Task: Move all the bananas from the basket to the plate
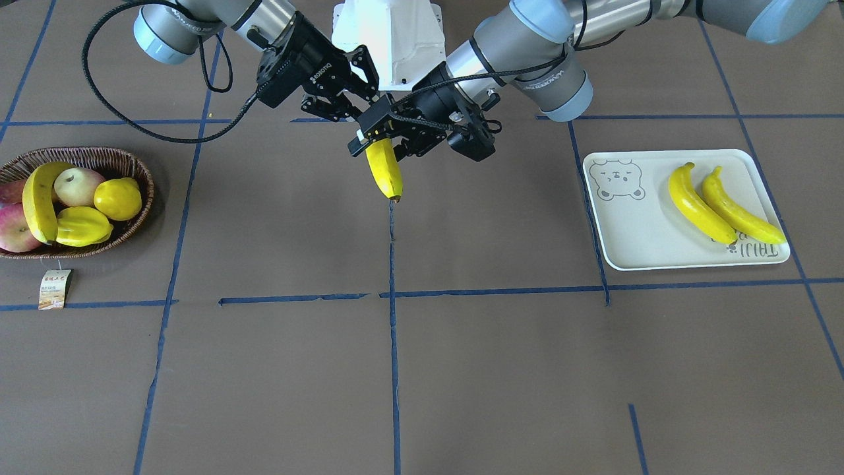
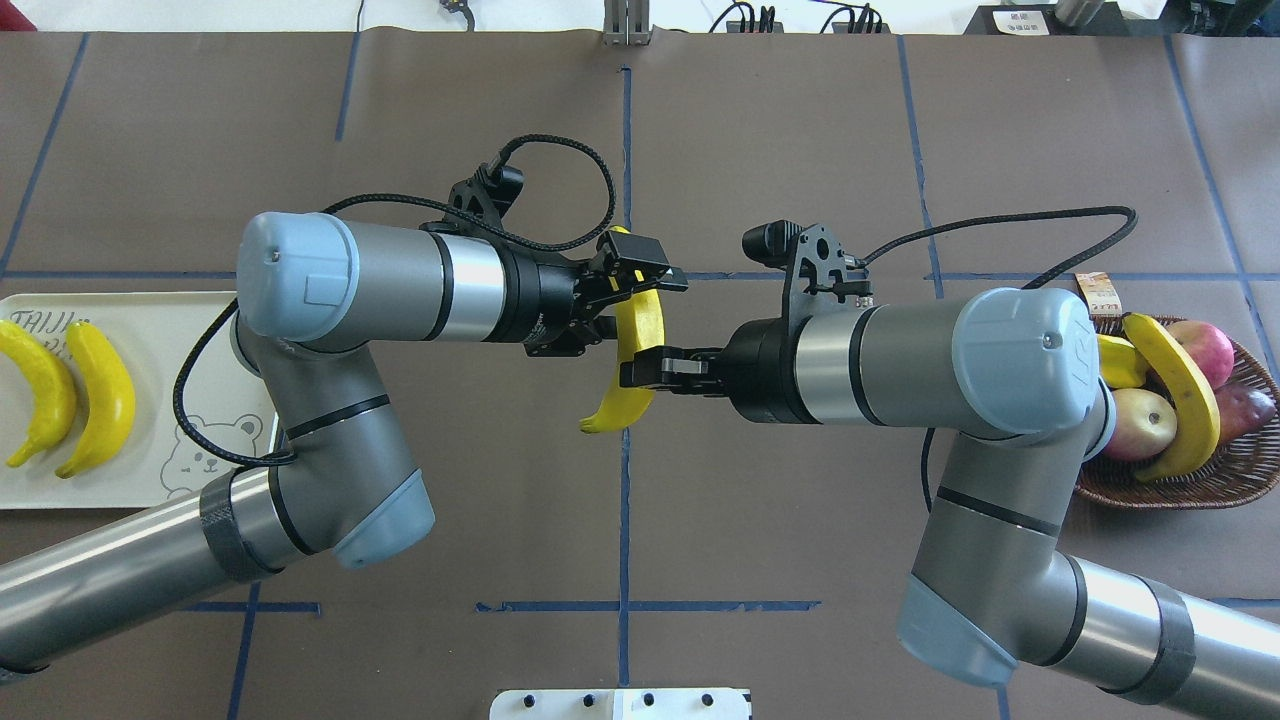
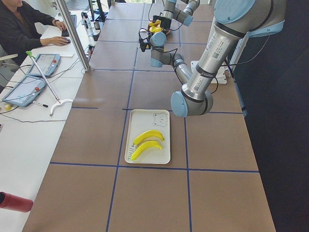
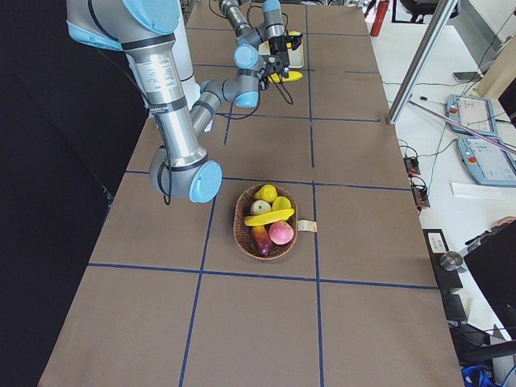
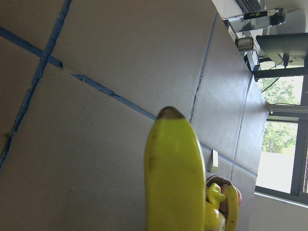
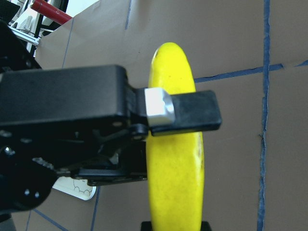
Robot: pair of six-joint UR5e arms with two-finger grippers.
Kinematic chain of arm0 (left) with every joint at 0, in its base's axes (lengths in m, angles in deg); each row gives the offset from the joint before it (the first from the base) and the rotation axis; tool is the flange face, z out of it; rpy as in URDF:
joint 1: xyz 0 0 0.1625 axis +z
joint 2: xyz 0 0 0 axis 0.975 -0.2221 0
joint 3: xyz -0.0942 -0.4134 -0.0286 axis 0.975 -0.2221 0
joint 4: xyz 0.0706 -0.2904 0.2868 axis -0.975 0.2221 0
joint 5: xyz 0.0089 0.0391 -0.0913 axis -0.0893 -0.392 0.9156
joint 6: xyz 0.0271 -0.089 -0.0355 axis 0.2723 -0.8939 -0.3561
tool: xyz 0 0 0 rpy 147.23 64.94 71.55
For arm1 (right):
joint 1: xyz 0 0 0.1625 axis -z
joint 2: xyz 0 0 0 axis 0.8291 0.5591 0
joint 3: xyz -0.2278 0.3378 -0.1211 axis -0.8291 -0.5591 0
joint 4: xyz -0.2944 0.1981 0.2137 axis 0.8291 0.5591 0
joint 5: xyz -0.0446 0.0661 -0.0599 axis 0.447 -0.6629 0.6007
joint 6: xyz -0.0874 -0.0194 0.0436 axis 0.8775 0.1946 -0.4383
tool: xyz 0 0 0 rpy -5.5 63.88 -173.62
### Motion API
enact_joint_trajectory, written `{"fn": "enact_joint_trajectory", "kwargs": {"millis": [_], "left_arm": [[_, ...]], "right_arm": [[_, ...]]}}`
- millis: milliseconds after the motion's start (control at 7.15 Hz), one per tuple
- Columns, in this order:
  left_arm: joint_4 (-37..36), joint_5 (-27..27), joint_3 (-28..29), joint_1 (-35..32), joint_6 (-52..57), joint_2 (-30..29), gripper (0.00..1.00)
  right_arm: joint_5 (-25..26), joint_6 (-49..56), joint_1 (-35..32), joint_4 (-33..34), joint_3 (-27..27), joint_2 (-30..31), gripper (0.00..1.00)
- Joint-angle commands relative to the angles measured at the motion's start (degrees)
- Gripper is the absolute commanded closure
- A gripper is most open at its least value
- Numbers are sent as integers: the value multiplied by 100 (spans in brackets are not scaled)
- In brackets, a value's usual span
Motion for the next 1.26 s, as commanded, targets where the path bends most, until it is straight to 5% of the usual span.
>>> {"fn": "enact_joint_trajectory", "kwargs": {"millis": [0, 140, 699, 1119], "left_arm": [[-11, 21, -8, -36, 562, 49, 100], [-20, 12, 1, -37, 565, 49, 100], [-150, 221, -16, -412, 574, 206, 100], [-1197, 926, -445, -1449, 1557, 1563, 100]], "right_arm": [[-35, 3, -7, 9, 109, 52, 67], [-9, 3, 2, 9, 119, 69, 1], [-9, -6, -33, 18, 310, 261, 0], [-18, 12, -383, 553, 918, 929, 0]]}}
